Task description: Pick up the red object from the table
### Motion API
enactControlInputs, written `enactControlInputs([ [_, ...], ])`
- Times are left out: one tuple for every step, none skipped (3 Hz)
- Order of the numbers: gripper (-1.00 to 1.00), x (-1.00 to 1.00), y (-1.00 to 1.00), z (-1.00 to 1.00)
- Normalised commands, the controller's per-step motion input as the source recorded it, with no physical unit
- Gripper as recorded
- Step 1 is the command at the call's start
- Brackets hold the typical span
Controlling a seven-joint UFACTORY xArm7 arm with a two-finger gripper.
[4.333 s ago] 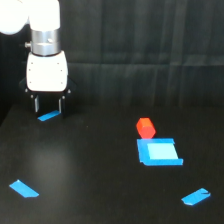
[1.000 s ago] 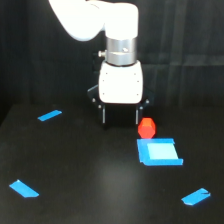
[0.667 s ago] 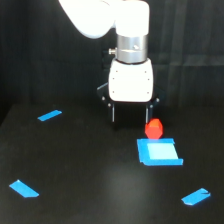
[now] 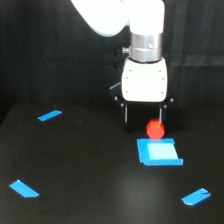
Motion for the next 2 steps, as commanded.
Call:
enactControlInputs([
  [1.0,0.59,-0.15,-0.47],
  [0.95,0.5,0.04,-0.67],
])
